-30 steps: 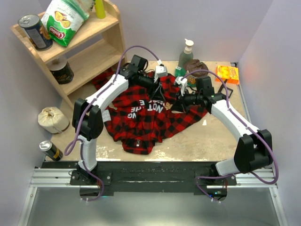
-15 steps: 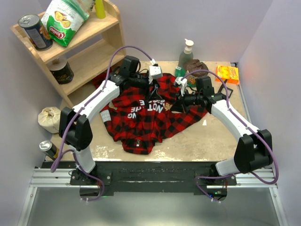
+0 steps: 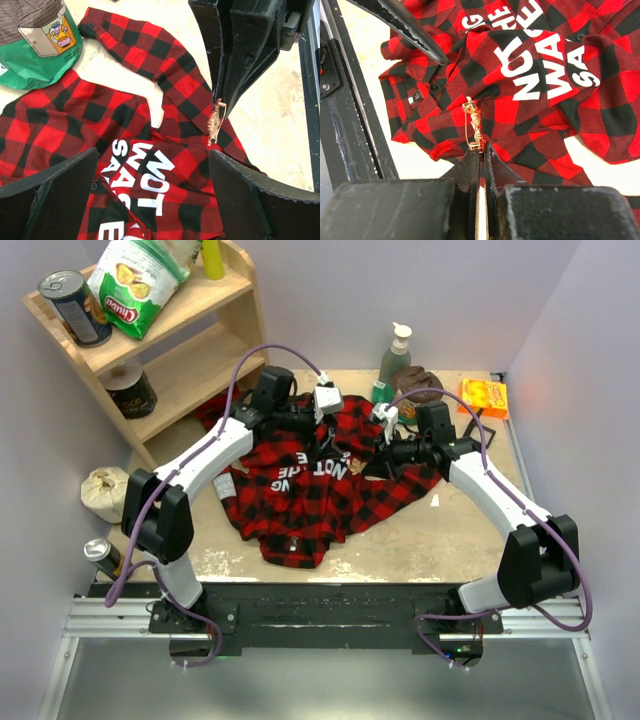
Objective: Remove the brooch from the garment
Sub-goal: Adjust the brooch.
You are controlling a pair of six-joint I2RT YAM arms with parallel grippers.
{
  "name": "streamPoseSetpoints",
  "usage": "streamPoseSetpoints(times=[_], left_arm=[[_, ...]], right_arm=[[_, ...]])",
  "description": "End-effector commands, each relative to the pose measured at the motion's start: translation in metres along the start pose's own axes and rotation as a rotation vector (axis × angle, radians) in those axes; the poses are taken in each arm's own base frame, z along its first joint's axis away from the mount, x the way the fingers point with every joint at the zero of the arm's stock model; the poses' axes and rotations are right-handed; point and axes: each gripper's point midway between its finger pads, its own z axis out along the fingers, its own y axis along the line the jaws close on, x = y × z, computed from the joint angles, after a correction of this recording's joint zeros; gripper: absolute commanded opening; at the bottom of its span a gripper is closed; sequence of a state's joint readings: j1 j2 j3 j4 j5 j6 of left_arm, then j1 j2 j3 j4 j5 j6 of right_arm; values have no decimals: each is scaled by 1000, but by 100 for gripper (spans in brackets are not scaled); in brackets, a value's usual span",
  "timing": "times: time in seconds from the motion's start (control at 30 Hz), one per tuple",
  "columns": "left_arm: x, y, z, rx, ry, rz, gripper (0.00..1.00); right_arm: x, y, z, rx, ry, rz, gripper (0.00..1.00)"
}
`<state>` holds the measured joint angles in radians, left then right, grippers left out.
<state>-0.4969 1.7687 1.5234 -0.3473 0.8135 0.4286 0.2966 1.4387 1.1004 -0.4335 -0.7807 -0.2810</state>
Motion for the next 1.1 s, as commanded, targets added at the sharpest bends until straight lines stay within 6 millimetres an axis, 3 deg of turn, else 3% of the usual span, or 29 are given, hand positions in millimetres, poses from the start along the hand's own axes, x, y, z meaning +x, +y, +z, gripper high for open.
streamPoseSetpoints(times=[0.0,0.43,0.67,0.93,1.07], left_arm=[[-19,6,-8,-30,-56,42,100],[22,0,11,48,-19,0,100],[15,9,7,-16,-27,34,100],[17,-8,22,45,-20,28,100],[12,-7,18,-13,-16,100,100]], right_arm=[[-22,7,-4,-24,-48,-32,0],[-15,0,6,-34,-28,14,0],[-12,-2,13,-51,-10,46,0],[-13,0,11,-50,-18,45,0],[-12,2,11,-66,-13,55,0]])
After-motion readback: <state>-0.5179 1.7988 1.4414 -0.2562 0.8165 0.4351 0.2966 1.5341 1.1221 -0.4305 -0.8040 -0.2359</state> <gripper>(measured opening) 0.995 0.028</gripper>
